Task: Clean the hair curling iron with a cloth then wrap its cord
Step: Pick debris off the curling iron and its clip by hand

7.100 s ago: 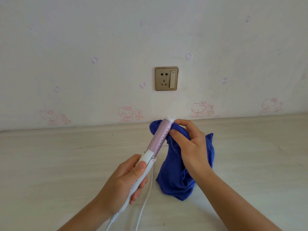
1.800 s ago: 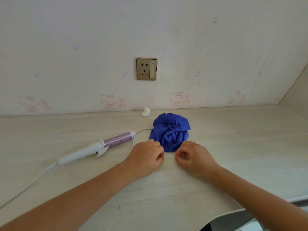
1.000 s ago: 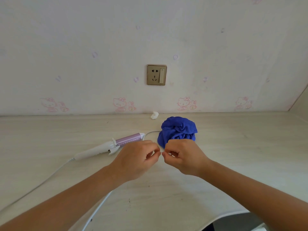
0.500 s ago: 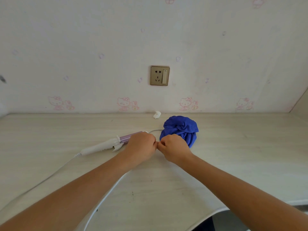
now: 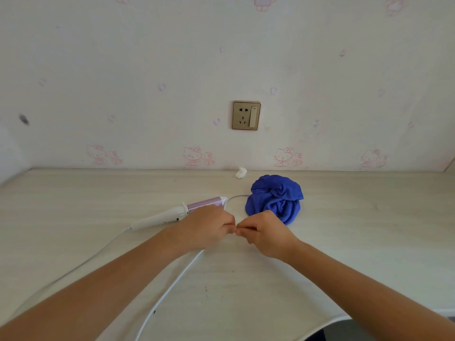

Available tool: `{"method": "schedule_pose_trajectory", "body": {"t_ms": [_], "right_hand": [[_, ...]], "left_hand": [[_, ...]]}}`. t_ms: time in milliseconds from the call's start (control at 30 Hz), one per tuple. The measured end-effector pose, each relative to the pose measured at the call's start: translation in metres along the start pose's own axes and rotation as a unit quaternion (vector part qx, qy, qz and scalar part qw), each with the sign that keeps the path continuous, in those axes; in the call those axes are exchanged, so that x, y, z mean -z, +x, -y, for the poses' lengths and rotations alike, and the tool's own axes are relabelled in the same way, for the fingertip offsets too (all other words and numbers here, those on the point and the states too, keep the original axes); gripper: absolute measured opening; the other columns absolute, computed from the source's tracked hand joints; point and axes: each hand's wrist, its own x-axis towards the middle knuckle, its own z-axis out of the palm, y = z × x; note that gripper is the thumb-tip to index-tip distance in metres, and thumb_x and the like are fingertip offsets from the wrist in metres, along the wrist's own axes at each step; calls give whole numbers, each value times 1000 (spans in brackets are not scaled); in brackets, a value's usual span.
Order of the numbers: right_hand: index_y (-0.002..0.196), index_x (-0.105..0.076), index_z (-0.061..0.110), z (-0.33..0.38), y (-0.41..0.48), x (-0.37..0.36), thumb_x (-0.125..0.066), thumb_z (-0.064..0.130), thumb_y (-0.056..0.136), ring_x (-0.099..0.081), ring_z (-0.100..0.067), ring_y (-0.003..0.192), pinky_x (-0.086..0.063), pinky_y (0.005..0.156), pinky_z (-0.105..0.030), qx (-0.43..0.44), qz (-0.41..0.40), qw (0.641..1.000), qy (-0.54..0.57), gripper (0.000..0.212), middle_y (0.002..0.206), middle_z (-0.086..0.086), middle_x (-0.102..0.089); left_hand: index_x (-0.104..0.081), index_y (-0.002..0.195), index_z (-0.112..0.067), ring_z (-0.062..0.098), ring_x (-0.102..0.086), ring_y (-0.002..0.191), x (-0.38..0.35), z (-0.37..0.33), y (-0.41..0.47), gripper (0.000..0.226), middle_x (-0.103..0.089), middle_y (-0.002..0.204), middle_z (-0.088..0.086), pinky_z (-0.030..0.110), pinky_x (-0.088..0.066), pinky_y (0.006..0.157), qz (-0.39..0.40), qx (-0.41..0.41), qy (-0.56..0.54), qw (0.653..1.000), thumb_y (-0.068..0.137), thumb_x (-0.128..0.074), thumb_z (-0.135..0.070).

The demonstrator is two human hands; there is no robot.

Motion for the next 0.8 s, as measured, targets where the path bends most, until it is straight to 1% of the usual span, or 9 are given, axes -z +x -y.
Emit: {"method": "schedule_pose_trajectory", "body": {"t_ms": [100,200,267,333,500,600,667,733,800], "right_hand": [[61,-48,7,3,-6,-12,-63,17,99,-31,-12,51,-29,52,-26,38,-49,998,-3,42,55,-9,-41],[61,-38,12,2,-14,-17,-62,12,98,-28,-11,54,-28,54,-27,50,-82,995,17,43,59,-9,-37],[62,-38,14,1,-18,-21,-62,12,98,-28,-11,55,-29,54,-27,49,-89,994,26,43,59,-7,-36],[62,-40,11,2,-18,-26,-63,15,98,-29,-12,56,-31,55,-30,43,-92,994,40,42,60,-9,-37],[62,-48,7,6,-14,-33,-62,19,99,-34,-25,54,-33,53,-34,54,-97,990,86,42,58,-10,-38],[101,-80,15,7,-9,-37,-64,17,99,-42,-10,50,-40,53,-24,36,-124,986,106,16,54,0,-51],[117,-76,33,11,-3,-38,-64,12,99,-45,-18,48,-42,51,-30,39,-140,982,121,30,53,1,-49],[118,-73,43,18,2,-38,-62,16,98,-47,-30,51,-42,51,-38,58,-144,978,141,35,55,-6,-48],[114,-73,46,24,8,-41,-60,21,95,-51,-35,55,-45,52,-39,68,-143,973,169,34,58,-8,-51]], "left_hand": [[-71,90,-31,5,-62,77,3,17,-17,27,-61,74,-14,29,-49,72,-105,-8,-116,988,89,-66,-58],[-71,107,-31,5,-62,94,13,60,-30,43,-64,98,-14,34,-51,85,-238,25,-92,966,81,-66,-65],[-62,134,-24,16,-57,117,15,87,-35,71,-61,125,-6,40,-46,100,-187,113,-13,976,80,-70,-70],[-51,145,-24,19,-53,126,10,103,-36,89,-56,135,-4,39,-44,103,-115,187,20,975,76,-72,-75],[-63,103,-38,5,-63,77,10,105,-39,56,-66,88,-16,28,-46,62,-110,212,9,971,68,-56,-81],[-60,81,-27,10,-55,57,12,98,-40,49,-64,70,-12,31,-39,56,-140,208,-154,956,75,-60,-76],[-55,76,-17,14,-48,56,17,89,-43,55,-58,68,-5,32,-36,57,-142,206,-346,904,71,-66,-71],[-65,91,-11,18,-52,62,21,83,-46,54,-61,79,7,32,-41,55,-96,196,-561,798,71,-74,-61],[-67,109,-8,20,-52,65,21,80,-50,55,-62,86,12,30,-44,52,-62,160,-682,711,76,-77,-51]]}}
